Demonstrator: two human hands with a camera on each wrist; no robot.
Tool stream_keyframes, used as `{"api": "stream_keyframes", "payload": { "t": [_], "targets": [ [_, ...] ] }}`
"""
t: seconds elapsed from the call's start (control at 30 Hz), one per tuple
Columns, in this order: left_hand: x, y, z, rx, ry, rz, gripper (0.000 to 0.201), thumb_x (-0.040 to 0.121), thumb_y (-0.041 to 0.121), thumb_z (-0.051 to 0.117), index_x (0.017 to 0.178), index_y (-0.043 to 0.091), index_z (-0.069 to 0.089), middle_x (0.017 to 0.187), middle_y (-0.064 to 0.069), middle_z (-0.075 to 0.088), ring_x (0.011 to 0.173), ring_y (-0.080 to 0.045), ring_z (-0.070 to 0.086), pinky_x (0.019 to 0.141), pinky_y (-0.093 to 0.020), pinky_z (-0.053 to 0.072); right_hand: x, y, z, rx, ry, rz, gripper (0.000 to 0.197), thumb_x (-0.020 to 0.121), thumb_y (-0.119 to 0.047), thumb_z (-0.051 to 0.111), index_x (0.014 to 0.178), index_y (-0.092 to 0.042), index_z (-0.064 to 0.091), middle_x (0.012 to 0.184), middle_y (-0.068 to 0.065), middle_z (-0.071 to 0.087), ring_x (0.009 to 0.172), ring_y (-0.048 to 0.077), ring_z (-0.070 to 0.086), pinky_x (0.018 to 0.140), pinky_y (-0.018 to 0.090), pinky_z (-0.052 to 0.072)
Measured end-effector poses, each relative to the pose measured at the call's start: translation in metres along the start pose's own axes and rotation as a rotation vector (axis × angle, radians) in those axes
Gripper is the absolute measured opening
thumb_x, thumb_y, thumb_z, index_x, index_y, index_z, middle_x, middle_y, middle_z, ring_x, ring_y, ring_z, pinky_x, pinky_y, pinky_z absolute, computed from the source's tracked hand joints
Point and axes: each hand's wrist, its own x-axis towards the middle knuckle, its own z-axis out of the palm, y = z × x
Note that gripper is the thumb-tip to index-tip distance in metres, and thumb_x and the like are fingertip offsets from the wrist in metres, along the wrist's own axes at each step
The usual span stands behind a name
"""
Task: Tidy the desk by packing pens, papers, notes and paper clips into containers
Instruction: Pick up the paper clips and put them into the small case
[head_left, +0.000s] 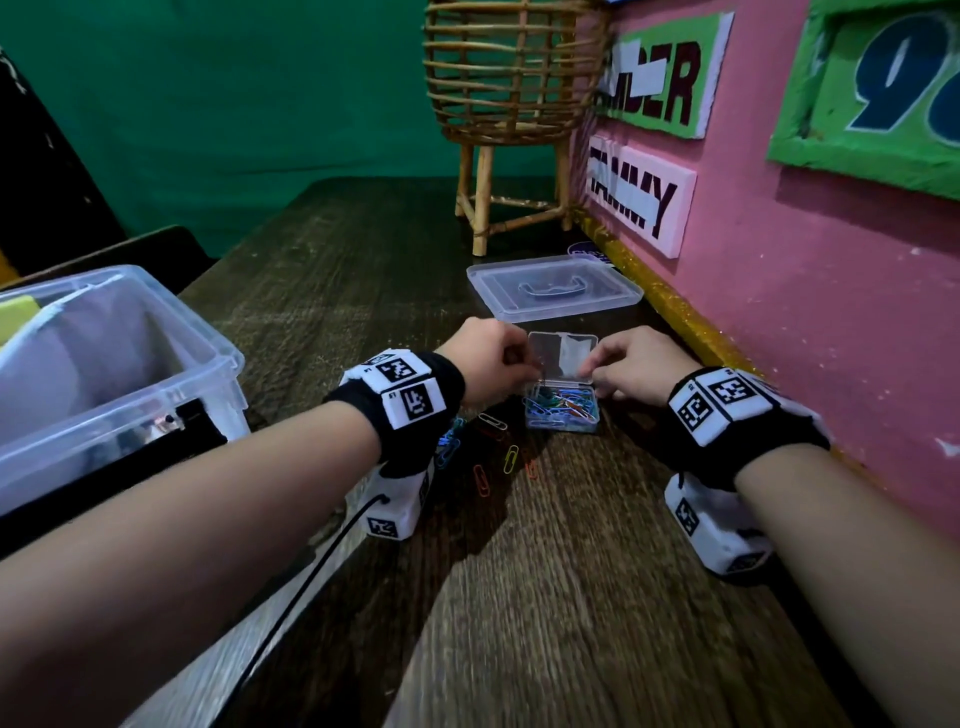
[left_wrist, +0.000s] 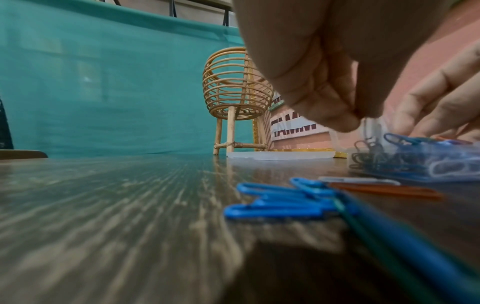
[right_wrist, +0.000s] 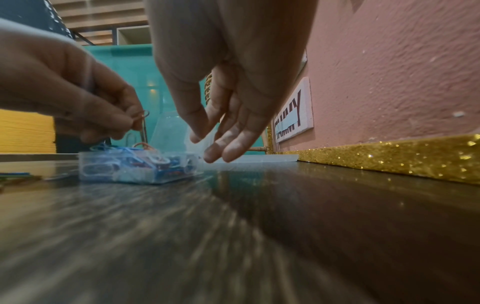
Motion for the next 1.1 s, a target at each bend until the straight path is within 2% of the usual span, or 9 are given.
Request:
{"api": "stream_keyframes", "payload": {
  "t": [0.17, 0.23, 0.3, 0.4, 0.5, 0.63, 0.8, 0.93, 1.1],
  "targets": [
    [-0.003, 0.004, 0.0001, -0.035, -0.094, 0.079, 0.021, 0.087, 0.015, 0.063, 0.107, 0.017, 0.07, 0.107, 0.001, 0.069, 0.09, -0.005, 0.055, 0.085, -0.018, 0.043, 0.0017, 0.0004, 0.0007, 0.016, -0.013, 0.004, 0.014, 0.084, -0.003, 0.059, 0.079, -0.012, 0.067, 0.075, -0.004, 0.064, 0.067, 0.01, 0.059, 0.063, 0.021, 0.05],
    [-0.0037, 0.0042, 0.0001, -0.005, -0.112, 0.091, 0.023, 0.086, 0.014, 0.063, 0.108, 0.019, 0.07, 0.108, 0.002, 0.069, 0.094, -0.007, 0.057, 0.091, -0.023, 0.047, 0.0025, 0.0011, 0.0012, 0.018, -0.003, 0.009, 0.017, 0.084, -0.003, 0.06, 0.073, -0.014, 0.065, 0.08, 0.004, 0.067, 0.07, 0.014, 0.061, 0.07, 0.028, 0.053],
    [-0.004, 0.0031, -0.0006, -0.007, -0.064, 0.082, 0.023, 0.085, 0.013, 0.063, 0.106, 0.019, 0.07, 0.108, 0.0, 0.07, 0.099, -0.011, 0.061, 0.094, -0.026, 0.048, 0.0023, 0.0014, 0.0014, 0.031, 0.001, 0.019, 0.019, 0.083, -0.003, 0.06, 0.07, -0.015, 0.064, 0.082, 0.009, 0.068, 0.073, 0.017, 0.062, 0.075, 0.031, 0.054],
    [-0.0022, 0.0008, -0.0019, 0.012, -0.004, -0.001, 0.02, 0.084, 0.019, 0.065, 0.104, 0.015, 0.069, 0.106, -0.003, 0.069, 0.102, -0.017, 0.062, 0.086, -0.023, 0.047, 0.0021, 0.0017, 0.0013, 0.048, -0.004, 0.027, 0.023, 0.084, -0.002, 0.059, 0.067, -0.017, 0.063, 0.076, 0.004, 0.065, 0.07, 0.015, 0.061, 0.074, 0.029, 0.054],
    [-0.0018, 0.0016, -0.0003, 0.061, -0.102, -0.083, 0.03, 0.085, 0.034, 0.064, 0.106, 0.012, 0.069, 0.105, -0.004, 0.066, 0.098, -0.017, 0.06, 0.081, -0.026, 0.047, 0.0025, 0.0016, 0.0016, 0.054, -0.005, 0.033, 0.023, 0.084, -0.001, 0.059, 0.067, -0.017, 0.062, 0.073, 0.002, 0.063, 0.069, 0.015, 0.061, 0.076, 0.031, 0.055],
    [-0.0038, 0.0032, 0.002, 0.051, -0.176, -0.041, 0.034, 0.083, 0.042, 0.064, 0.106, 0.018, 0.071, 0.105, -0.001, 0.069, 0.089, -0.009, 0.054, 0.077, -0.022, 0.043, 0.0028, 0.0029, 0.0029, 0.063, 0.01, 0.024, 0.024, 0.083, -0.001, 0.06, 0.064, -0.016, 0.062, 0.07, 0.004, 0.063, 0.066, 0.016, 0.061, 0.077, 0.035, 0.055],
    [-0.0029, 0.0033, -0.0001, 0.07, -0.22, -0.012, 0.029, 0.083, 0.03, 0.068, 0.109, 0.019, 0.071, 0.111, -0.001, 0.068, 0.091, -0.006, 0.053, 0.081, -0.02, 0.041, 0.0033, 0.0026, 0.0029, 0.065, 0.001, 0.019, 0.022, 0.084, -0.001, 0.06, 0.067, -0.015, 0.063, 0.073, 0.002, 0.064, 0.067, 0.015, 0.061, 0.073, 0.03, 0.055],
    [-0.0015, 0.0017, -0.0004, 0.071, -0.161, -0.013, 0.023, 0.083, 0.021, 0.067, 0.105, 0.016, 0.072, 0.108, -0.002, 0.07, 0.093, -0.008, 0.056, 0.081, -0.017, 0.041, 0.0034, 0.0032, 0.0035, 0.094, -0.01, 0.027, 0.023, 0.084, 0.0, 0.06, 0.066, -0.015, 0.063, 0.073, -0.001, 0.064, 0.064, 0.012, 0.062, 0.07, 0.027, 0.056],
    [-0.0032, 0.0026, -0.001, 0.006, -0.105, 0.017, 0.019, 0.082, 0.014, 0.068, 0.1, 0.015, 0.073, 0.104, -0.002, 0.072, 0.088, -0.004, 0.055, 0.082, -0.016, 0.043, 0.0034, 0.0033, 0.0039, 0.102, -0.01, 0.023, 0.022, 0.083, 0.0, 0.06, 0.068, -0.014, 0.064, 0.074, -0.001, 0.065, 0.066, 0.011, 0.063, 0.07, 0.026, 0.056]
  ]
}}
